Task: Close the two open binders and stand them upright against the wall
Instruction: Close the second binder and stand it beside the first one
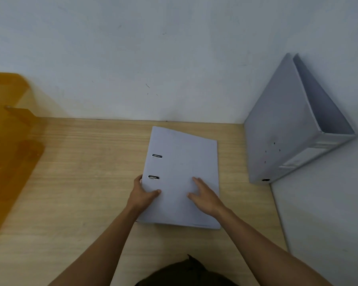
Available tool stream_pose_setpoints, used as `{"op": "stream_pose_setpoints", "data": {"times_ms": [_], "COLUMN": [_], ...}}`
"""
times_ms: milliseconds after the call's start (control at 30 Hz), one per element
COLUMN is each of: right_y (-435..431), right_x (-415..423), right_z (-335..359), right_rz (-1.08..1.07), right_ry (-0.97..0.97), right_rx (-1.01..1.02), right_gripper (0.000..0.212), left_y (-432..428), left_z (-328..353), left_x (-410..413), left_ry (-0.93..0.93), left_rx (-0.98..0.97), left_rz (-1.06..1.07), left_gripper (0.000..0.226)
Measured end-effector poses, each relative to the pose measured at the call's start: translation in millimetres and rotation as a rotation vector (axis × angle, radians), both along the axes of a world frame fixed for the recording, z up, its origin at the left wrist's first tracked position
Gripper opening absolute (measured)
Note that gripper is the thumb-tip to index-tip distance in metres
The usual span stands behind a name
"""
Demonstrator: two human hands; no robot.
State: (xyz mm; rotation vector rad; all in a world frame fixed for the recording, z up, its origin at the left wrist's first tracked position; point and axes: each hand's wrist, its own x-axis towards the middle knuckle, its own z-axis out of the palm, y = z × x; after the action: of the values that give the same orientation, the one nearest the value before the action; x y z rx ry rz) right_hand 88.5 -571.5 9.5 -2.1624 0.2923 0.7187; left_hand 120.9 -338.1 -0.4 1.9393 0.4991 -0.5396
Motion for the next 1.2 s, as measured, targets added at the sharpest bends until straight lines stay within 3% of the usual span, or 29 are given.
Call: {"op": "stream_pose_setpoints", "data": {"times_ms": [67, 167, 333, 467, 567, 833, 1000, 1200], "right_y": [0, 3, 0, 1, -1, -28, -68, -94], "right_x": [4, 5, 3, 2, 0, -8, -11, -46], "right_z": [3, 9, 35, 61, 78, 121, 142, 117], "right_rz": [-0.05, -0.032, -0.136, -0.181, -0.218, -0.237, -0.226, -0.32], "right_ry": [0.043, 0.081, 0.001, -0.073, -0.154, -0.482, -0.632, -0.588], "right_rx": [0.049, -0.069, -0.058, 0.043, 0.138, 0.434, 0.374, 0.321], "right_gripper": [0.07, 0.072, 0.075, 0.072, 0.072, 0.076, 0.085, 0.083], "left_y": [-2, -24, -67, -85, -94, -106, -124, -152], "left_z": [5, 20, 39, 62, 74, 107, 111, 83], "left_x": [5, 2, -12, -8, -9, -12, 3, 0], "left_ry": [0.053, 0.146, 0.188, 0.202, 0.12, -0.218, -0.427, -0.467], "left_rx": [-0.068, -0.286, -0.881, -1.043, -1.001, -0.852, -0.594, -0.419], "left_rz": [0.086, 0.145, 0.174, 0.118, -0.004, -0.242, -0.482, -0.65], "left_gripper": [0.09, 0.073, 0.069, 0.064, 0.053, 0.06, 0.083, 0.099]}}
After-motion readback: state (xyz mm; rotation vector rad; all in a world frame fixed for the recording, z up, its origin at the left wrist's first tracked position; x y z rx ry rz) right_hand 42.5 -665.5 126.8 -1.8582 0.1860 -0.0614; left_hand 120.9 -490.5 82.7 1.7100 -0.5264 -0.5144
